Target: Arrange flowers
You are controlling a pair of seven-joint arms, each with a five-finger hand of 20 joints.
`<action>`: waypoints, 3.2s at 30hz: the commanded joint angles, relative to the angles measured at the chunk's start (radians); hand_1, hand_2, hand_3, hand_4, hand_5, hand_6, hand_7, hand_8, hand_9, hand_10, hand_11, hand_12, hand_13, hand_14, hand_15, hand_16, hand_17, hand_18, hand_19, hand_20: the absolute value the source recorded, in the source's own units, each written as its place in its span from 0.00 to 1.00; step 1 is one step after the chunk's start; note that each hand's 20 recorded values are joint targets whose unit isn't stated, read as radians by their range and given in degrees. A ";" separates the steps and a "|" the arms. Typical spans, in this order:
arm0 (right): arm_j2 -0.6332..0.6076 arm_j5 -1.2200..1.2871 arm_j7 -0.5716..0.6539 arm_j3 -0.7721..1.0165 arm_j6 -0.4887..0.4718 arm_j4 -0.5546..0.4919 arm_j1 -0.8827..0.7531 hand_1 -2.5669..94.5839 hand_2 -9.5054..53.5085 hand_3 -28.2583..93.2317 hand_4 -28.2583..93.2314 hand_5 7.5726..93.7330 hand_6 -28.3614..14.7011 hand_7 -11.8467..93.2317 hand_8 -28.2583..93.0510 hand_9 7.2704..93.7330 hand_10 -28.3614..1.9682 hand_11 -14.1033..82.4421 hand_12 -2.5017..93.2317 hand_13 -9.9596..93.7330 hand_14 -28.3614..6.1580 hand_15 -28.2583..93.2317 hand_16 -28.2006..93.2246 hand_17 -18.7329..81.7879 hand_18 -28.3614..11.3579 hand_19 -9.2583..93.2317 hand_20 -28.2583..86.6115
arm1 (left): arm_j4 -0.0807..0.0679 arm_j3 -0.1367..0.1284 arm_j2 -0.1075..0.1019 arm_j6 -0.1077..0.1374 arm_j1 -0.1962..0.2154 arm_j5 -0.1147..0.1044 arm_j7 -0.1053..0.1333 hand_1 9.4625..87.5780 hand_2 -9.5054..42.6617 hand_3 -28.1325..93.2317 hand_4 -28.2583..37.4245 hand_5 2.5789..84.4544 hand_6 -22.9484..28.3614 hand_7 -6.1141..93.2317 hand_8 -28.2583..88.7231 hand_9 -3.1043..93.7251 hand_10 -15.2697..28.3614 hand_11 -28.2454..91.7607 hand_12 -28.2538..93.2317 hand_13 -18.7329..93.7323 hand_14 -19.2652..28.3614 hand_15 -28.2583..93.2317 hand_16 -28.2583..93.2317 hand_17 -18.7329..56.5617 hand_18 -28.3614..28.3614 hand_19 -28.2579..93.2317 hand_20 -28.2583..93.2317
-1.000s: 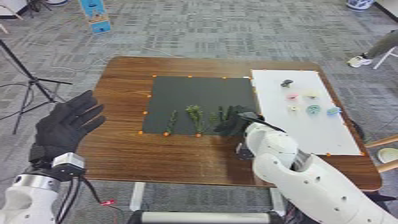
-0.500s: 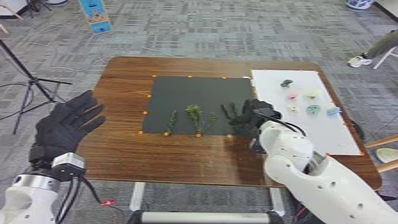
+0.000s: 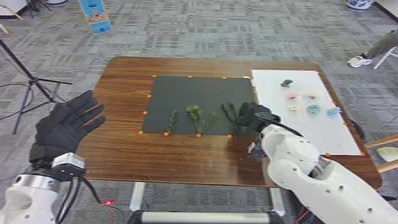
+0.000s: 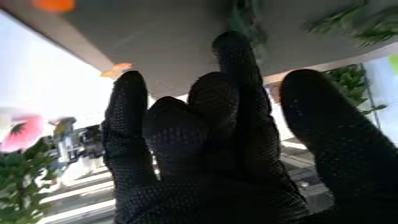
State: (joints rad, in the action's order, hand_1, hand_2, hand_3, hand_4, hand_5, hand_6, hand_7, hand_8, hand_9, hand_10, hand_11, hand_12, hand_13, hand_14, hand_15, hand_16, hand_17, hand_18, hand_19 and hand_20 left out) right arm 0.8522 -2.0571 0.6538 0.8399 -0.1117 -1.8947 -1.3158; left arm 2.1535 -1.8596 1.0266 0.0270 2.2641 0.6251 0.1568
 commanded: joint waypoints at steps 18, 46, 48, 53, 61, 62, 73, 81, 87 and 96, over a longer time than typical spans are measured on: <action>0.026 0.060 -0.045 0.022 -0.059 -0.008 -0.031 0.25 0.31 0.91 0.13 0.67 0.57 0.35 0.17 0.67 0.43 0.76 0.60 0.71 0.39 0.90 0.59 0.44 0.17 0.82 0.57 | 0.004 -0.002 0.005 -0.003 0.014 -0.007 0.000 0.17 0.05 0.82 0.00 0.40 0.52 0.27 0.16 0.32 0.61 0.42 0.38 0.38 0.68 0.49 0.25 0.13 0.87 0.60 0.34; 0.060 0.203 -0.021 0.105 -0.128 -0.036 -0.065 0.23 0.29 0.86 0.11 0.74 0.57 0.34 0.18 0.73 0.44 0.75 0.59 0.75 0.42 0.90 0.59 0.46 0.16 0.84 0.56 | 0.008 -0.007 0.012 0.001 0.019 -0.008 0.001 0.17 0.05 0.82 0.00 0.40 0.52 0.27 0.16 0.33 0.62 0.42 0.38 0.38 0.68 0.49 0.25 0.13 0.87 0.60 0.34; 0.066 0.233 -0.028 0.112 -0.138 -0.037 -0.066 0.23 0.29 0.86 0.11 0.74 0.57 0.34 0.18 0.73 0.44 0.75 0.59 0.75 0.42 0.90 0.59 0.46 0.15 0.84 0.56 | 0.006 -0.005 0.012 -0.001 0.015 -0.009 -0.001 0.17 0.05 0.83 0.00 0.40 0.52 0.27 0.16 0.33 0.62 0.42 0.38 0.38 0.68 0.49 0.25 0.13 0.87 0.60 0.34; 0.101 0.374 -0.035 0.165 -0.150 -0.033 -0.101 0.23 0.29 0.85 0.10 0.72 0.56 0.32 0.18 0.74 0.43 0.73 0.57 0.76 0.42 0.89 0.58 0.46 0.15 0.85 0.55 | 0.001 0.002 0.008 -0.004 0.005 -0.009 -0.007 0.17 0.05 0.82 0.00 0.40 0.53 0.27 0.16 0.33 0.61 0.42 0.38 0.38 0.68 0.49 0.25 0.13 0.87 0.60 0.34; 0.094 0.450 -0.059 0.198 -0.054 -0.021 -0.121 0.22 0.29 0.84 0.09 0.64 0.52 0.28 0.18 0.71 0.41 0.71 0.54 0.74 0.41 0.88 0.58 0.45 0.15 0.84 0.55 | 0.001 -0.002 0.003 -0.006 0.008 -0.009 -0.010 0.17 0.05 0.83 0.00 0.40 0.52 0.27 0.16 0.33 0.62 0.42 0.38 0.38 0.68 0.49 0.25 0.13 0.87 0.60 0.34; 0.090 0.438 -0.055 0.195 -0.051 -0.019 -0.118 0.22 0.29 0.84 0.09 0.64 0.52 0.28 0.18 0.71 0.41 0.71 0.54 0.74 0.41 0.88 0.58 0.45 0.15 0.84 0.54 | -0.001 -0.001 0.003 -0.008 0.007 -0.010 -0.011 0.17 0.05 0.82 0.00 0.40 0.52 0.27 0.16 0.33 0.62 0.43 0.38 0.38 0.68 0.49 0.25 0.13 0.87 0.60 0.34; 0.066 0.352 -0.049 0.171 -0.033 -0.022 -0.104 0.21 0.29 0.84 0.09 0.66 0.53 0.29 0.18 0.71 0.41 0.72 0.53 0.74 0.40 0.88 0.58 0.45 0.15 0.84 0.54 | 0.002 -0.006 0.004 -0.005 0.011 -0.009 -0.009 0.17 0.05 0.82 0.00 0.40 0.52 0.27 0.16 0.33 0.61 0.42 0.38 0.38 0.68 0.49 0.25 0.13 0.87 0.60 0.34; 0.033 0.208 -0.055 0.118 -0.015 -0.028 -0.060 0.21 0.29 0.84 0.09 0.66 0.53 0.29 0.18 0.70 0.41 0.72 0.54 0.73 0.40 0.88 0.58 0.45 0.15 0.84 0.54 | 0.004 -0.003 0.009 -0.001 0.015 -0.008 -0.002 0.17 0.05 0.82 0.00 0.40 0.53 0.27 0.16 0.33 0.61 0.42 0.38 0.38 0.68 0.49 0.25 0.13 0.87 0.60 0.34; 0.009 0.124 -0.062 0.094 0.018 -0.034 -0.039 0.21 0.29 0.85 0.09 0.66 0.53 0.29 0.18 0.70 0.42 0.72 0.54 0.73 0.40 0.88 0.58 0.44 0.15 0.84 0.54 | 0.006 -0.001 0.010 0.003 0.014 -0.009 0.000 0.17 0.06 0.82 0.00 0.40 0.53 0.27 0.16 0.33 0.62 0.42 0.38 0.38 0.68 0.49 0.25 0.13 0.87 0.60 0.34; 0.027 0.302 -0.159 0.206 0.008 -0.122 -0.103 0.21 0.30 0.86 0.09 0.65 0.54 0.29 0.18 0.70 0.42 0.72 0.54 0.73 0.40 0.88 0.58 0.44 0.15 0.84 0.55 | 0.009 -0.003 0.013 0.003 0.021 -0.010 0.003 0.17 0.06 0.83 0.00 0.40 0.53 0.27 0.16 0.33 0.62 0.42 0.38 0.38 0.68 0.49 0.25 0.13 0.87 0.60 0.34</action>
State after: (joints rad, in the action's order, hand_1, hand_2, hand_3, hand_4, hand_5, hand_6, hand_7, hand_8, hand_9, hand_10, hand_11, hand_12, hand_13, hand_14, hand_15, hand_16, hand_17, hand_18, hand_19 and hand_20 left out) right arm 0.8663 -1.9064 0.5868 0.9576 -0.0976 -1.9422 -1.3742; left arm 2.1541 -1.8606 1.0296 0.0280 2.2719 0.6217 0.1563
